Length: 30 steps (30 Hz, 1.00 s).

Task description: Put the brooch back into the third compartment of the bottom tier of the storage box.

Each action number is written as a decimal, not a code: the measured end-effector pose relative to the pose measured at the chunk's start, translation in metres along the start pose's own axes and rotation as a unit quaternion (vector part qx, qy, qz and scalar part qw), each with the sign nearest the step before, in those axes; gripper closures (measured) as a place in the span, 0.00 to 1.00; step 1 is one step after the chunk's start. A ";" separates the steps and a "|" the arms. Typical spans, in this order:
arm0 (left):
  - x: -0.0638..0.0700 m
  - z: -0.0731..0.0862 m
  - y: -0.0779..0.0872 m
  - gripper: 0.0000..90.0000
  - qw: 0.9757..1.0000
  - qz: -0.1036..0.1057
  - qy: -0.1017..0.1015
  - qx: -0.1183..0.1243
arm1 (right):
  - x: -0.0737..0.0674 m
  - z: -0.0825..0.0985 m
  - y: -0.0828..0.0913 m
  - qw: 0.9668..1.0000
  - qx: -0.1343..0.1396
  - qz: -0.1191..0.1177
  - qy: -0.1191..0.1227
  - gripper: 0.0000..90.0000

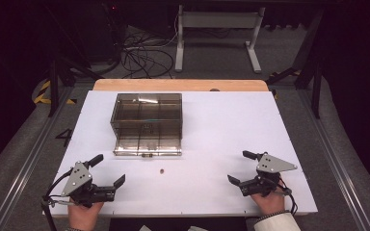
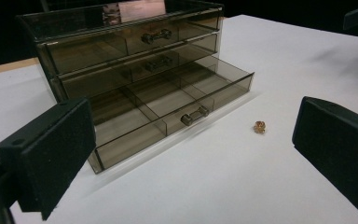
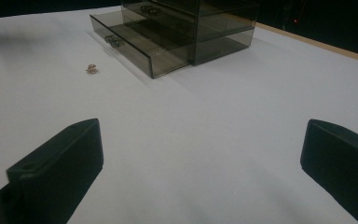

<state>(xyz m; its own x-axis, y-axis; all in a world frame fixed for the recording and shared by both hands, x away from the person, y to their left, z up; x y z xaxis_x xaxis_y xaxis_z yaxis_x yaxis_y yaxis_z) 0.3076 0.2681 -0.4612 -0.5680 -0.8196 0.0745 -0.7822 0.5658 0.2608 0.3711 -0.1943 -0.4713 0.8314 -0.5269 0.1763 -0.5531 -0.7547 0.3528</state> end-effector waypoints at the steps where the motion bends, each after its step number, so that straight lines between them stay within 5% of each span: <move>1: 0.000 0.000 0.000 0.00 1.000 0.001 0.001 0.001 | -0.001 0.000 0.000 1.000 -0.001 -0.001 0.000 0.00; 16: 0.001 -0.002 0.003 0.01 1.000 0.005 0.004 0.006 | -0.001 0.001 -0.002 1.000 -0.006 -0.007 -0.005 0.00; 25: 0.004 -0.008 0.001 0.02 1.000 0.009 -0.012 -0.005 | -0.001 0.002 -0.003 1.000 -0.013 -0.011 -0.006 0.00; 30: 0.005 -0.015 -0.004 0.03 1.000 0.018 0.000 -0.014 | -0.001 0.002 -0.004 1.000 -0.014 -0.012 -0.008 0.00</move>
<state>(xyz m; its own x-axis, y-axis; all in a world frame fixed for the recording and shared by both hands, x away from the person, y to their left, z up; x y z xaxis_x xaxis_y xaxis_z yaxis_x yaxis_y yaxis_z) 0.3113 0.2603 -0.4474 -0.5963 -0.7983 0.0842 -0.7536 0.5928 0.2841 0.3717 -0.1918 -0.4751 0.8431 -0.5158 0.1522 -0.5314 -0.7558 0.3826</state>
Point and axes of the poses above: each handheld gripper's, and its own axes: y roughly backward along the jaws, z roughly out of its underside, x roughly to its right, the point moved 4 cm from there along -y, roughly forward along the jaws, and after that the axes turned 6 degrees about y, right-handed, at the moved point
